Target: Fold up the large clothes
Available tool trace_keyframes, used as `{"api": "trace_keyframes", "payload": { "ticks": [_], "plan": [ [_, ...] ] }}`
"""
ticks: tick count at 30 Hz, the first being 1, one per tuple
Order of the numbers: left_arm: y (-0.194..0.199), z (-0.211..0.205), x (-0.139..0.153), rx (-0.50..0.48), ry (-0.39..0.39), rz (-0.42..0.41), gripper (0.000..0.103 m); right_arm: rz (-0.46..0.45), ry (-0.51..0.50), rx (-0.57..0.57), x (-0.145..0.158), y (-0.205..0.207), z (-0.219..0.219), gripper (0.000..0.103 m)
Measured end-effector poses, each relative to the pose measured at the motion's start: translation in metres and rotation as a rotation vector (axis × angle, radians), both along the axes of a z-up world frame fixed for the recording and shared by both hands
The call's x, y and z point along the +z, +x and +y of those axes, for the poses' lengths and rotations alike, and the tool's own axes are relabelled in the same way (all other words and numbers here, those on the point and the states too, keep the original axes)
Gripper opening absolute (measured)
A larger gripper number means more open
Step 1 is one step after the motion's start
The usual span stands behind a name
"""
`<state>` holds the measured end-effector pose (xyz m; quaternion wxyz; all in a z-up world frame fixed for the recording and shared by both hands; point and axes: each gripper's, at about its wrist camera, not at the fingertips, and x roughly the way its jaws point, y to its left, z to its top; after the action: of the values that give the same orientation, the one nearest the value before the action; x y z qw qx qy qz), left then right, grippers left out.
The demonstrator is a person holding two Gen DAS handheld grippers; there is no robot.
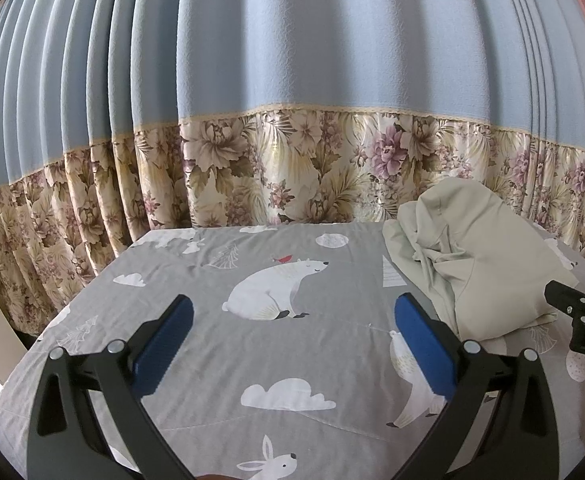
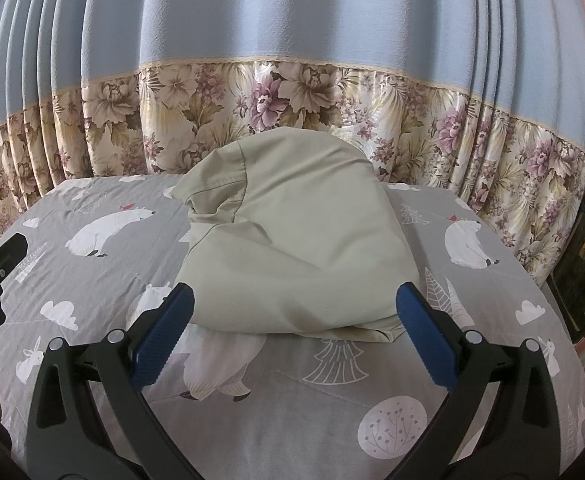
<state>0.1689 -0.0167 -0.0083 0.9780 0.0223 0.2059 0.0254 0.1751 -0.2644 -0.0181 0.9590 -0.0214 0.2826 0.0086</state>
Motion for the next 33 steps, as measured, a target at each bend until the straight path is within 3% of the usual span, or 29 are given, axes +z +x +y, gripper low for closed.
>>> {"api": "trace_keyframes", "payload": {
  "ticks": [33],
  "plan": [
    [0.0020, 0.0030, 0.0007, 0.006, 0.006, -0.001, 0.101, 0.001, -0.004, 0.005, -0.0004, 0.0003, -0.0005, 0.100]
  ]
}}
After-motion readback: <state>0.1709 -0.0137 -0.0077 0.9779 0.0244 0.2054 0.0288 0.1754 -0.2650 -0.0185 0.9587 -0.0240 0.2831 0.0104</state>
